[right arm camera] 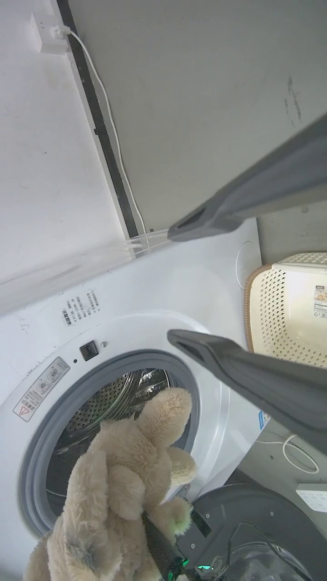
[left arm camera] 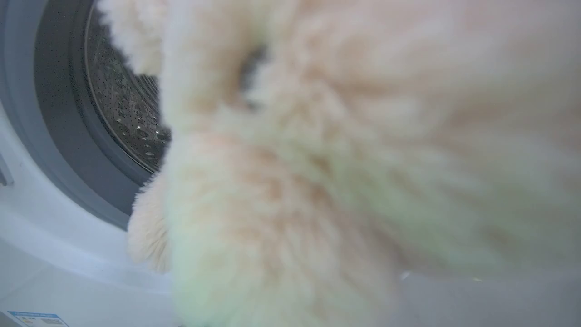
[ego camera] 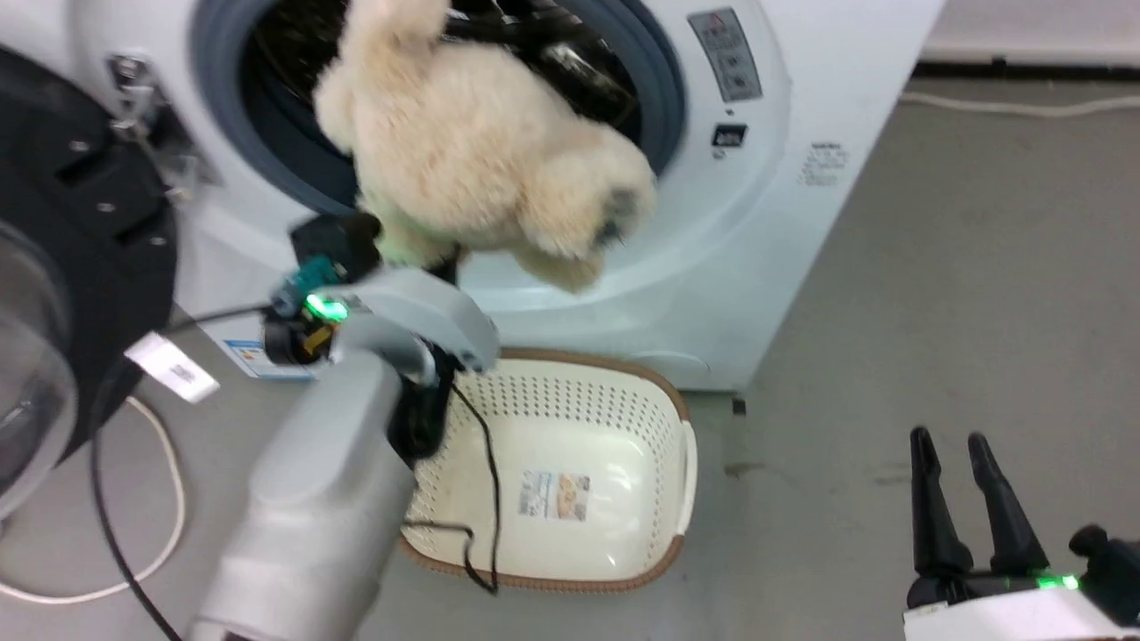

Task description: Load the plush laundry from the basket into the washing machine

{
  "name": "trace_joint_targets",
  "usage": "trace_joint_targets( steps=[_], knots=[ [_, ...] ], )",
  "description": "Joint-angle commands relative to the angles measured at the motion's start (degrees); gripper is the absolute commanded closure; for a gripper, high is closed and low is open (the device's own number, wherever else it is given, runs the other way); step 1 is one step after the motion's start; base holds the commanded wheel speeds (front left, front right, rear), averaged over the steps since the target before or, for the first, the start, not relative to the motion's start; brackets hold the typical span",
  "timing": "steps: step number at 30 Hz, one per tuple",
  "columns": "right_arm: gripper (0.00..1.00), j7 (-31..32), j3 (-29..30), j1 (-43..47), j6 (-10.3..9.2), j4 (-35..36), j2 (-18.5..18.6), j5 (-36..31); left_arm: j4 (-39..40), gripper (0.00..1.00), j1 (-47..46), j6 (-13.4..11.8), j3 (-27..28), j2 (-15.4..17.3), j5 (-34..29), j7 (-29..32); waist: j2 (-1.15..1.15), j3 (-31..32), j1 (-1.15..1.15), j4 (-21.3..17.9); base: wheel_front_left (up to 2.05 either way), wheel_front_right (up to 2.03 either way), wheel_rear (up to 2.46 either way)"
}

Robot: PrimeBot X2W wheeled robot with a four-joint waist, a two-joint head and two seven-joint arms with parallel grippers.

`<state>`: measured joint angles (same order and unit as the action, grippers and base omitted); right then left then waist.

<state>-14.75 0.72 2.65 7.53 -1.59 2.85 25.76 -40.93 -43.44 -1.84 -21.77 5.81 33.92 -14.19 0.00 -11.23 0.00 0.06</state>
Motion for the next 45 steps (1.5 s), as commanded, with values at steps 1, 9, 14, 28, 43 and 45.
trace_joint_targets(
  steps=[1, 9, 14, 28, 43, 45],
  knots=[
    [0.00, -0.25, -0.14, -0.96, -0.04, 0.38, 0.03, -0.10, 0.41, 1.00, -1.26, -0.11, 0.52, 0.74, -0.38, -0.64, 0.00, -1.98, 0.00, -1.72, 0.00, 0.00, 0.00],
    [0.00, -0.25, -0.10, -3.48, -0.04, 2.02, 0.03, -0.21, 1.23, 1.00, -7.33, -0.29, 4.66, 4.98, -3.08, -0.79, 0.00, -9.20, 0.00, -5.67, 0.00, 0.00, 0.00],
    [0.00, -0.25, -0.16, -4.89, -0.04, 3.35, 0.03, 0.66, 2.29, 1.00, -10.33, -0.44, 7.23, 6.99, -4.85, -0.80, 0.00, -13.56, 0.00, -7.74, 0.00, 0.00, 0.00],
    [0.00, -0.25, -0.63, -7.33, -0.04, 7.31, 0.03, 3.73, 1.74, 1.00, -23.62, 1.27, 8.69, 11.93, -10.49, -0.73, 0.00, -24.27, 0.00, -11.70, 0.00, 0.00, 0.00],
    [0.00, -0.25, -2.28, -7.22, -0.04, 9.20, 0.03, 5.76, -2.65, 1.00, -39.71, 2.35, 7.62, 19.46, -13.38, 5.20, 0.00, -32.14, 0.00, -15.63, 0.00, 0.00, 0.00],
    [0.00, -0.25, -2.42, -6.96, -0.04, 9.41, 0.03, 5.94, -2.78, 1.00, -41.40, 2.54, 7.23, 19.99, -13.68, 6.41, 0.00, -32.82, 0.00, -16.18, 0.00, 0.00, 0.00]
  ],
)
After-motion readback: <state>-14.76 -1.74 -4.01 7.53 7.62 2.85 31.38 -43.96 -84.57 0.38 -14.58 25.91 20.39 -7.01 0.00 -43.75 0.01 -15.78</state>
